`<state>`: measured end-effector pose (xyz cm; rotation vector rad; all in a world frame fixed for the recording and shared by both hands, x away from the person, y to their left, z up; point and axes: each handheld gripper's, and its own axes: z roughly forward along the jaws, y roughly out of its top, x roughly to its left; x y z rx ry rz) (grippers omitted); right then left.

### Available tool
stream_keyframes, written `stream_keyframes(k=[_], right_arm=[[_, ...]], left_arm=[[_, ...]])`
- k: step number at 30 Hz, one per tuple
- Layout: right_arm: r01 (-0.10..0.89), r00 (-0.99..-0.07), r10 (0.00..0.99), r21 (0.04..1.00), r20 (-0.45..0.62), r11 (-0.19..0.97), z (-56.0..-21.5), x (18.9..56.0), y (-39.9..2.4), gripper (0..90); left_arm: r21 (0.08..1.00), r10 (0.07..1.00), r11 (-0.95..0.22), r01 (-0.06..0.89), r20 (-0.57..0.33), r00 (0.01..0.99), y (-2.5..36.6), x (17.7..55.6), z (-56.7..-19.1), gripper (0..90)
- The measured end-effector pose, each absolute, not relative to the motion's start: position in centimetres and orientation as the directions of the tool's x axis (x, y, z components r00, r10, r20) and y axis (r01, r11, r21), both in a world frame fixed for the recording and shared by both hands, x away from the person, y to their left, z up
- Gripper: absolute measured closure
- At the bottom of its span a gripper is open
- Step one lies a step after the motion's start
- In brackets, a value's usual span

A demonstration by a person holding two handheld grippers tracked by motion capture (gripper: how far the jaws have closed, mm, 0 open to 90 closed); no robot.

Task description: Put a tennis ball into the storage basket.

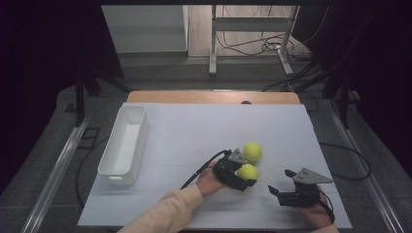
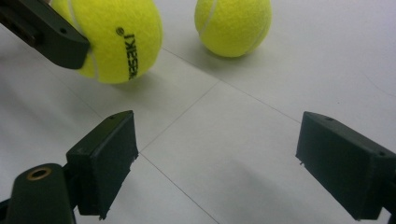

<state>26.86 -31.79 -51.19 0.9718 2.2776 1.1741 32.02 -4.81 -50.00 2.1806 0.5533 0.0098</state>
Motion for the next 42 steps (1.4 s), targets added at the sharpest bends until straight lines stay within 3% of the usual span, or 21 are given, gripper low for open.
stream_keyframes(k=[42], right_arm=[[0.392,-0.681,0.731,0.822,-0.042,0.413,-51.2,26.8,-31.7,13.4]], left_arm=[[0.786,0.426,-0.484,0.384,-0.171,0.888,-1.3,31.1,-48.7,26.1]])
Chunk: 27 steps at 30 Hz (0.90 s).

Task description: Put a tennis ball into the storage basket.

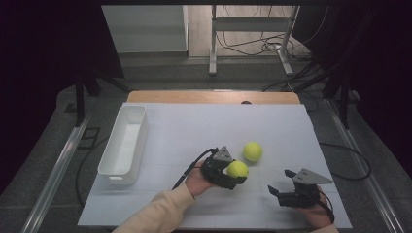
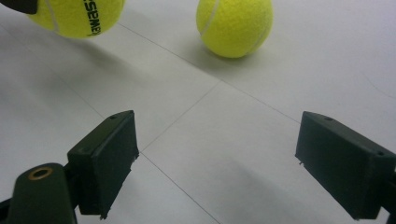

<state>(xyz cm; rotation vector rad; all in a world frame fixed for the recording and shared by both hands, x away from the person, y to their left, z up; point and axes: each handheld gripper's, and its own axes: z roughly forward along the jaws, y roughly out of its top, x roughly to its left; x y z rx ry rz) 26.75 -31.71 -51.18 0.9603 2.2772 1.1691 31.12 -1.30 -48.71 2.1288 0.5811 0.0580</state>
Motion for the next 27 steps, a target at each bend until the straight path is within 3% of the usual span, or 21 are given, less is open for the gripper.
stream_keyframes(k=[27], right_arm=[[0.391,-0.679,0.733,0.824,-0.042,0.41,-51.2,26.7,-31.7,13.4]], left_arm=[[0.79,0.455,-0.471,0.393,-0.164,0.875,0.8,31.2,-48.3,26.1]])
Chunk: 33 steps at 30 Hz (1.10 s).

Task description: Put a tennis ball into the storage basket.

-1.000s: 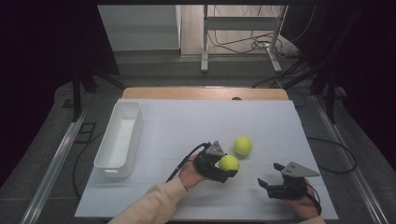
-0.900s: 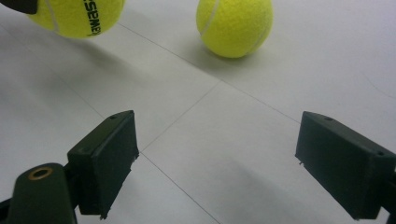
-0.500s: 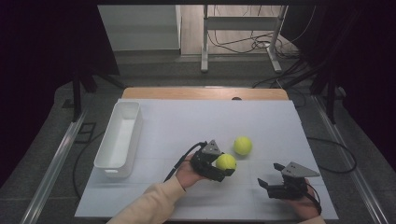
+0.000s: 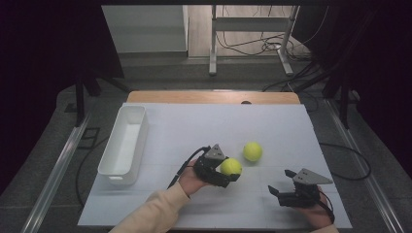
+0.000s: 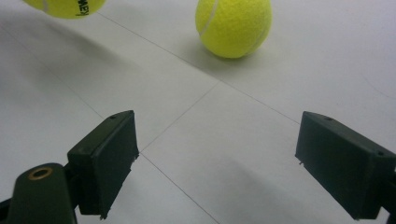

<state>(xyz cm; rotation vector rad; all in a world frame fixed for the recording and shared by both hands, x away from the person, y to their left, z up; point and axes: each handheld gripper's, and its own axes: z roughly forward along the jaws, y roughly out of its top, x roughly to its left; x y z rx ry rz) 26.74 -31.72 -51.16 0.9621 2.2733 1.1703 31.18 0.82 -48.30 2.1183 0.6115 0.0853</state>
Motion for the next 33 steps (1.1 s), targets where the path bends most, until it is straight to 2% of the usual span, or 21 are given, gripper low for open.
stream_keyframes(k=[33], right_arm=[[0.392,-0.677,0.735,0.824,-0.043,0.409,-51.2,26.7,-31.7,13.4]], left_arm=[[0.811,0.514,-0.411,0.415,-0.17,0.841,4.5,31.3,-47.2,26.1]])
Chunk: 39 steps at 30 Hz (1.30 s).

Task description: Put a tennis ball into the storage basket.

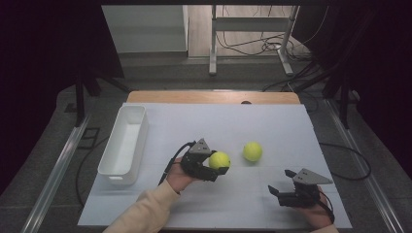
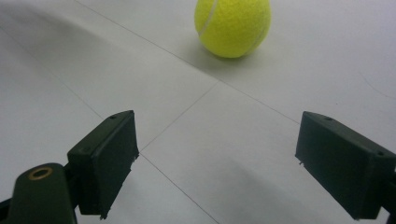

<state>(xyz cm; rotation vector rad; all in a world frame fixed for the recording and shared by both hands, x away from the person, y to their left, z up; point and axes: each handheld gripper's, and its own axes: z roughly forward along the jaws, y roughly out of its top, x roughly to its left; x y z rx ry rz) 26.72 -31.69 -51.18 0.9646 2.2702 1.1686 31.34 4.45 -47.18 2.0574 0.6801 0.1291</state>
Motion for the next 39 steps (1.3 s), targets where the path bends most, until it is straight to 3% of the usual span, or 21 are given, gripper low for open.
stream_keyframes(k=[39], right_arm=[[0.389,-0.672,0.739,0.827,-0.048,0.407,-51.1,26.7,-31.8,13.5]], left_arm=[[0.842,0.585,-0.321,0.433,-0.184,0.79,7.7,32.1,-45.1,26.1]])
